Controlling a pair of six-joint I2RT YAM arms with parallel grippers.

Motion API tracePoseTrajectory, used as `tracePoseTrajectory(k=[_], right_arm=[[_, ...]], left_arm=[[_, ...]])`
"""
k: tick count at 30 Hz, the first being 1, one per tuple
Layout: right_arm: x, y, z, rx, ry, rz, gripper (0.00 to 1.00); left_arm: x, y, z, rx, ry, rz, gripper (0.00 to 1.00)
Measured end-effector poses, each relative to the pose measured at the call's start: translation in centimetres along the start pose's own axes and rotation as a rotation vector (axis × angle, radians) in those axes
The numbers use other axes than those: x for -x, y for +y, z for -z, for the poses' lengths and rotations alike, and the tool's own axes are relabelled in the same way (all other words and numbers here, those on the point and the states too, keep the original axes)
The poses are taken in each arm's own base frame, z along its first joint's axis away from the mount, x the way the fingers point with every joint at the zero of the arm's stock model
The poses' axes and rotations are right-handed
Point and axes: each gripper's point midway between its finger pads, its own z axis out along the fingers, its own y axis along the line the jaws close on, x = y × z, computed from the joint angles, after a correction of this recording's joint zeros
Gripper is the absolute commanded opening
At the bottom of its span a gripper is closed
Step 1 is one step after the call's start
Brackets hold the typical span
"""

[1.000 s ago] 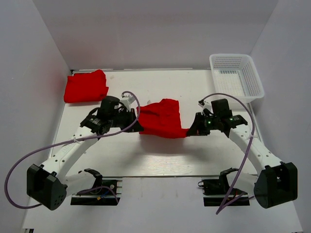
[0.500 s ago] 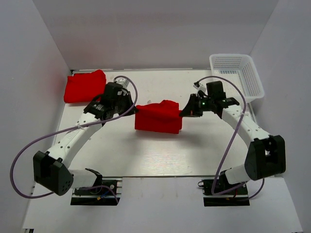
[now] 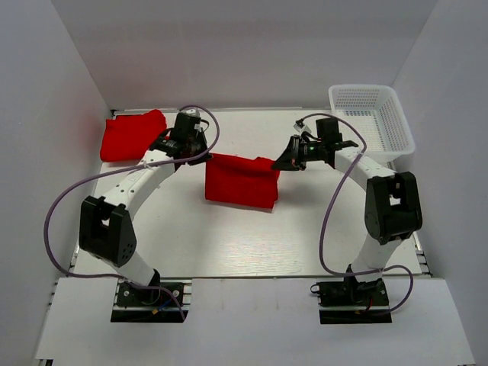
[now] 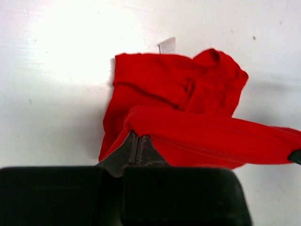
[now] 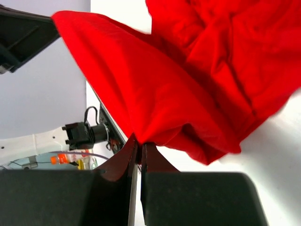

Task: Fold and stack the t-shirts
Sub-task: Fold the long partially folded tshirt into a neat square

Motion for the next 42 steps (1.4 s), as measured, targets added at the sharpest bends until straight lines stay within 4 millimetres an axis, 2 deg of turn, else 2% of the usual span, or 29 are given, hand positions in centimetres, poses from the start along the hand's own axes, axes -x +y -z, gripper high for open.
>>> tracePoseTrajectory(k=[7,17,26,34,35,36,37,38,39,42], right_arm=[[2.5,-0.9,-0.6,0.015,-0.028,-0.013,0.0],[4.9,-3.9,-1.4,-0.002,-0.051,-0.044,0.0],[6.6,-6.1,-2.8,-0.004,-0.051,-0.05,0.0],[6.5,-9.0,-4.0,-0.042,-0.044,-0.109,0.0],[6.6,-9.2,-4.0,-0.045,-0.05,-0.112,0.05],[6.8,-9.4,-4.0,-0.047,-0.057,-0.114,0.15],[7.1,-9.5,-4.1,-0.051,-0.063,-0.118,0.3],[7.4,-9.7,-4.2,-0.054,-0.07,-0.126,0.63],[7.7,-9.8,-4.2,-0.058,-0.075,-0.133,0.9],[9.0,-9.6,-4.1,-0.069,-0.103,-0.103,0.9]], left_arm=[[0.8,1.0,-3.4,0.016,0.002,-0.009,0.0],[2.8,-0.7,-8.2,-0.076,-0.004,-0.068,0.0],[2.2,0.6,-11.1,-0.049,0.033,-0.063,0.0],[1.6,0.3,-13.8,-0.097,0.045,-0.085,0.0],[1.5,0.2,-14.1,-0.104,0.047,-0.089,0.0],[1.4,0.1,-14.4,-0.112,0.046,-0.093,0.09],[1.2,0.1,-14.6,-0.119,0.05,-0.101,0.56],[1.2,0.1,-14.8,-0.123,0.052,-0.109,0.88],[1.2,0.1,-14.9,-0.124,0.054,-0.111,1.0],[2.5,0.0,-15.0,-0.123,0.033,-0.116,1.0]])
